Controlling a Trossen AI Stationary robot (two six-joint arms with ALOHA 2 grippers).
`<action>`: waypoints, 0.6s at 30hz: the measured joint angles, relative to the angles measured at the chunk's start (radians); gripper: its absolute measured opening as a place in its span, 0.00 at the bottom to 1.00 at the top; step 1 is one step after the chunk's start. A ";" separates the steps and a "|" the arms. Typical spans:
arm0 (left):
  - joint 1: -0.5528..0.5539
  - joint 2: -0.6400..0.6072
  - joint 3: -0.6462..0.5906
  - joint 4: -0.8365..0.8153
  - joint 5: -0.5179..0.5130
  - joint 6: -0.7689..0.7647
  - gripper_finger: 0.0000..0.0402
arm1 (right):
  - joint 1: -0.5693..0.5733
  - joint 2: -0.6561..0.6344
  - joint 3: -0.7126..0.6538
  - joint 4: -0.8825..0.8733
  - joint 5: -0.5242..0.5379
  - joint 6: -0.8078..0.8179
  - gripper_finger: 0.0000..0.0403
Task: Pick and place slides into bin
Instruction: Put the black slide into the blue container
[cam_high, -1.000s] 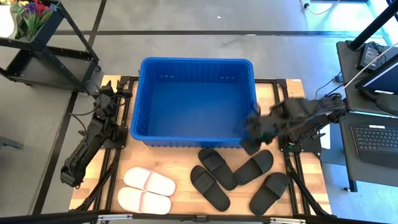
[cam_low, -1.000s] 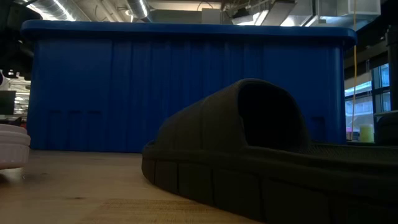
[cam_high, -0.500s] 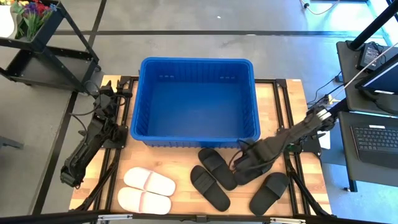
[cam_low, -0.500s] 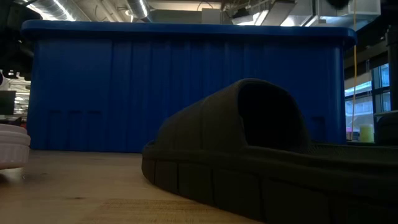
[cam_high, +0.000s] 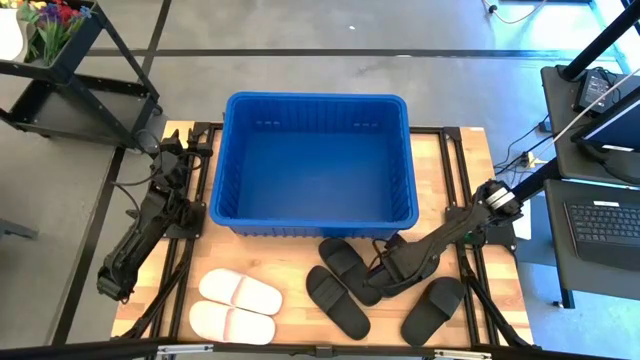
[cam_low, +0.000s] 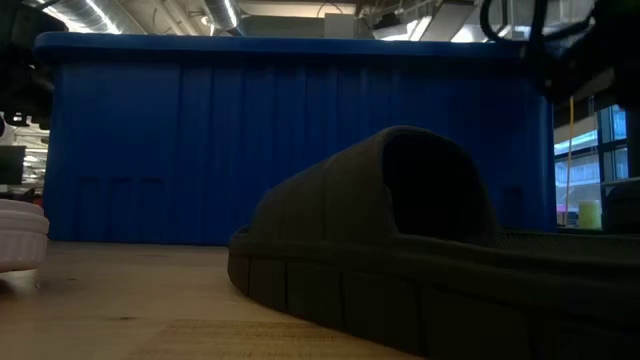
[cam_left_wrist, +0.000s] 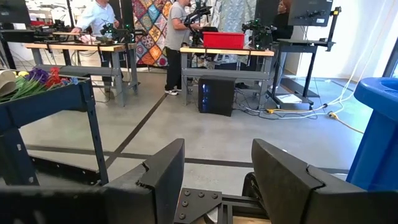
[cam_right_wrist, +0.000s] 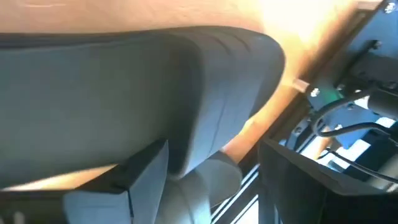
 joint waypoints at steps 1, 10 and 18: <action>0.000 0.000 0.000 0.000 0.000 0.000 0.46 | 0.000 0.006 -0.008 0.000 -0.003 0.000 0.62; 0.000 0.000 0.000 0.000 0.000 0.000 0.46 | -0.001 0.009 -0.102 0.045 -0.057 -0.001 0.62; 0.000 0.000 0.000 0.000 0.000 0.000 0.46 | 0.000 0.009 -0.121 0.101 -0.074 -0.003 0.39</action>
